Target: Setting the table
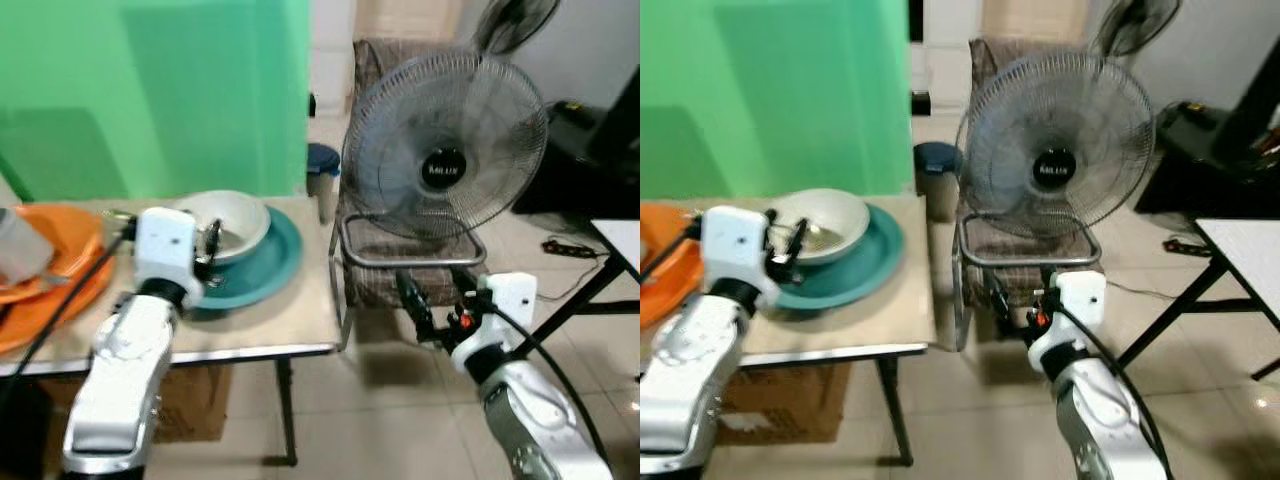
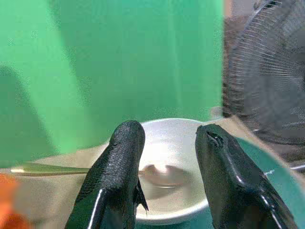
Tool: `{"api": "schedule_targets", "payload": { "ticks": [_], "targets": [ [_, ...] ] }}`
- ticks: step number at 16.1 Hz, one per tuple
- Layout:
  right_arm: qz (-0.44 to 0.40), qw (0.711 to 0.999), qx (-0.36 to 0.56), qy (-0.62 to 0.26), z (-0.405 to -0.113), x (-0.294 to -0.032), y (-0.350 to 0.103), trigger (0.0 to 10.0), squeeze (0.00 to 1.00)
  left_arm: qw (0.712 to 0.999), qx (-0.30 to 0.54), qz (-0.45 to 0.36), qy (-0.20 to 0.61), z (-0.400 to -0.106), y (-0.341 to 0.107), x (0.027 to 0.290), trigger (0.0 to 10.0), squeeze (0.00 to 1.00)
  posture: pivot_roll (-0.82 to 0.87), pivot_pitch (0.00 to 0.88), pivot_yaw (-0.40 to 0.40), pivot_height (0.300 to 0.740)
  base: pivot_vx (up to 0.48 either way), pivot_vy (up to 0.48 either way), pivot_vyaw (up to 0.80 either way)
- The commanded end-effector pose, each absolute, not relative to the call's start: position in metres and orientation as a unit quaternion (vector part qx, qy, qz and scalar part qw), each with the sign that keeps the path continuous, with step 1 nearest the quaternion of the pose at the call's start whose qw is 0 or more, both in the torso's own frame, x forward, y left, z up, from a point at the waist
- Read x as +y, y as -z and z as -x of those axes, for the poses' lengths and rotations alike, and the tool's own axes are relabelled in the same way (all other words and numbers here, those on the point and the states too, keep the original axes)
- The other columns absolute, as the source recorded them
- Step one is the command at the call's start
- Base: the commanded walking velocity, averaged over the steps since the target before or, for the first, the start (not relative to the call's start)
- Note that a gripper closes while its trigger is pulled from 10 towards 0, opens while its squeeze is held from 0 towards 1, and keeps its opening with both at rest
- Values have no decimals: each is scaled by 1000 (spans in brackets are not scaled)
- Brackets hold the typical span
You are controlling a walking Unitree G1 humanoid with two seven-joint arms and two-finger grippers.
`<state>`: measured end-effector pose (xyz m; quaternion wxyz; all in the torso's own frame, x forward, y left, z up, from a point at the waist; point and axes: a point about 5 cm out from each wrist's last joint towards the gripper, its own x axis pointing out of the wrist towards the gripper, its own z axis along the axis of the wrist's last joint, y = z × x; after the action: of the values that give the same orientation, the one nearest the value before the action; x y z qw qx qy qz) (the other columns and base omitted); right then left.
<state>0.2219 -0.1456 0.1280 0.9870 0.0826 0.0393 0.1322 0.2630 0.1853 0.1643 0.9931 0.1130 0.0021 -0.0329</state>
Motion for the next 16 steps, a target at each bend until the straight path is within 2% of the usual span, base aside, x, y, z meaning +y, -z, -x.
{"api": "schedule_targets", "payload": {
  "ticks": [1,10,16],
  "targets": [
    [-79,988,45,-121,-220,-153,-127,10000,0,992,-1,-111,55,-268,-167,176,10000,0,85,0,-2,740,0,439,-800],
    [-92,990,41,-104,-217,-153,-128,10000,0,988,-9,-134,71,-279,-175,179,10000,0,71,0,20,740,0,438,-800],
    [-104,991,39,-80,-211,-155,-127,10000,0,985,-17,-141,97,-289,-179,171,10000,0,53,0,46,740,0,438,-800]
  ]
}}
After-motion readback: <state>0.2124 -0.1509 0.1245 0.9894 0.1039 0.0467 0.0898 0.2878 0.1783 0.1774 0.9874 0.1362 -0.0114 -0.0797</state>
